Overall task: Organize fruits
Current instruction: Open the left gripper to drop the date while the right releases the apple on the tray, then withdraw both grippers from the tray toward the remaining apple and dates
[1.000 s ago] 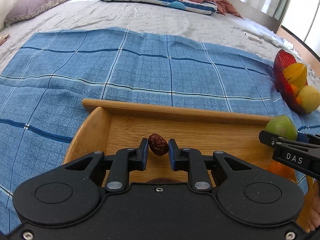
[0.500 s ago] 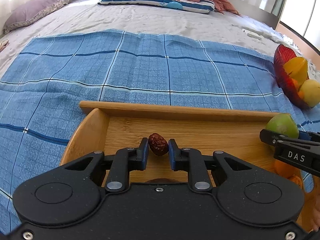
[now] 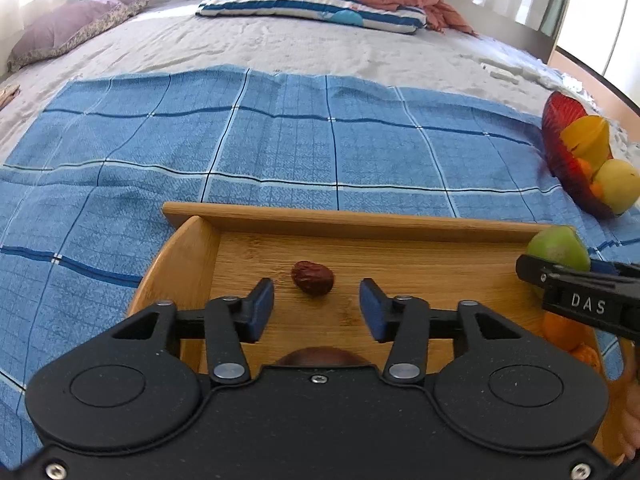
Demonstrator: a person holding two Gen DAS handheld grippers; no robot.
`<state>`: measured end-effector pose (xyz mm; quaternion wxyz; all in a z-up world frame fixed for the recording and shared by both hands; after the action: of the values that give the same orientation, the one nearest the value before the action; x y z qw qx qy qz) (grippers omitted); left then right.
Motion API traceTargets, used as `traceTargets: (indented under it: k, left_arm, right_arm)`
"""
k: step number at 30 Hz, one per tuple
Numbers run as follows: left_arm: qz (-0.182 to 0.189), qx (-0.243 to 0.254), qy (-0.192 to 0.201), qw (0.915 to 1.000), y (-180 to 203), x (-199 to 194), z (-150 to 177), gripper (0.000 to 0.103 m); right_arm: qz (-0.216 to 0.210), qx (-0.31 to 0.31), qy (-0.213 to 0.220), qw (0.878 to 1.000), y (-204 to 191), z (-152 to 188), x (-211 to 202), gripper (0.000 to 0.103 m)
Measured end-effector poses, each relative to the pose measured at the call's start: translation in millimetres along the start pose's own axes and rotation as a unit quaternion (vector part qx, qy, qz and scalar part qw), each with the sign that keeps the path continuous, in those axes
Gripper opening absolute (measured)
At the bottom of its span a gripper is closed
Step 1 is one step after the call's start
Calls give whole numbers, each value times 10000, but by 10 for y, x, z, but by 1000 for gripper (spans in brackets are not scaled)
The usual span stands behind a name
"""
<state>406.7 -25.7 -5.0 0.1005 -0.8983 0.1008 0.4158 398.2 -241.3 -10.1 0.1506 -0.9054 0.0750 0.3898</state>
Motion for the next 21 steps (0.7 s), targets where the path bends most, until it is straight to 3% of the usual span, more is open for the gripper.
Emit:
traceTargets:
  k: [9, 21]
  left_arm:
    - [-52, 44, 264, 9996, -43, -313, 82, 78]
    - [-40, 305, 750, 9967, 57, -964, 355, 99]
  right_arm:
    - [-153, -114, 252, 9995, -4, 18, -251, 88]
    - [-654, -406, 634, 9950, -27, 197, -836, 98]
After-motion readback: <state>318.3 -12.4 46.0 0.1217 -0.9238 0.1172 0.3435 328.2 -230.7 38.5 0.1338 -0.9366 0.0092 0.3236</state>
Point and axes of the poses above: each gripper's, at about its wrist camera, not at the fingertips, and x roughly the way its jaws point, y to its right, z to its underside, the point moved 4 cm from there along x, roughly the way its jaws point, and after that the axes turned 15 degrees about x, right-handed, at the moved point
